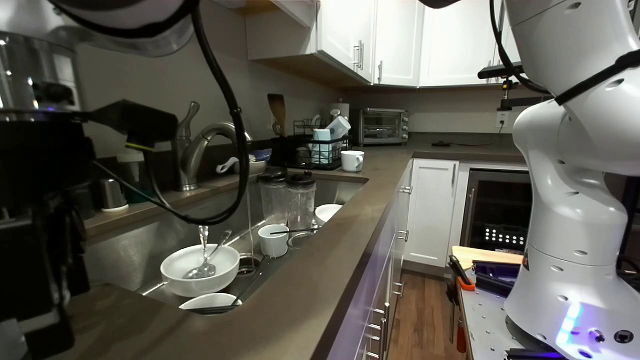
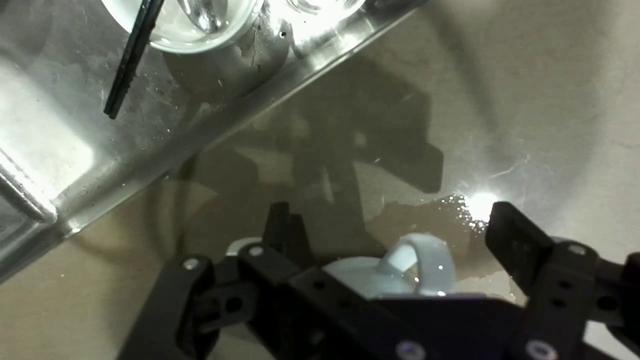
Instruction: Pick up the mug on the left, place it under the running faucet then place it on the right side of the countertop
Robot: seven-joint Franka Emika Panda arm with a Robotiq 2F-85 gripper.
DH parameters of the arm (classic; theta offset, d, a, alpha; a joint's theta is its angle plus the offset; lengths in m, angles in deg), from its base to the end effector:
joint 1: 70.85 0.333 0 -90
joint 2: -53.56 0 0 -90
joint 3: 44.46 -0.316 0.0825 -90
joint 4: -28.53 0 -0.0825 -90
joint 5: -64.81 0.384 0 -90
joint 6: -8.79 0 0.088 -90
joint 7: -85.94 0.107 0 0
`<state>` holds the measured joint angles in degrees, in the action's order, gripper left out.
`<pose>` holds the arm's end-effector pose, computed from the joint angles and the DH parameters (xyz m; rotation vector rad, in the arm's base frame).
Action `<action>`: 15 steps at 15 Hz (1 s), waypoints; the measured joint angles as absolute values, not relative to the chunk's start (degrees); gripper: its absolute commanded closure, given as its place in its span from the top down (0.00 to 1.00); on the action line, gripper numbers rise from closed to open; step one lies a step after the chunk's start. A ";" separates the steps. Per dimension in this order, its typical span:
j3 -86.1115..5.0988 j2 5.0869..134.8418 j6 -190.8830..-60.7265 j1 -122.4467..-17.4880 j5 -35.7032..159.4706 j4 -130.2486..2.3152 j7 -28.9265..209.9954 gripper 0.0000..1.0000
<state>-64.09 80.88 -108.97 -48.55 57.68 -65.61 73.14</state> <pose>0.5199 0.4225 0.3486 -2.7374 -1.4647 0.0706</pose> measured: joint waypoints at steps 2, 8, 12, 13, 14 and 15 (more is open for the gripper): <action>-63.98 81.13 -108.97 -48.53 57.67 -65.13 72.72 0.94; -63.78 84.54 -108.97 -48.40 57.64 -62.22 70.97 0.75; -63.49 85.62 -108.93 -48.09 57.37 -60.94 70.64 0.53; -63.42 85.62 -108.93 -48.07 57.35 -60.76 70.64 0.47; -63.36 85.62 -108.93 -48.03 57.29 -60.62 70.64 0.41; -63.30 85.62 -108.93 -47.98 57.24 -60.48 70.64 0.34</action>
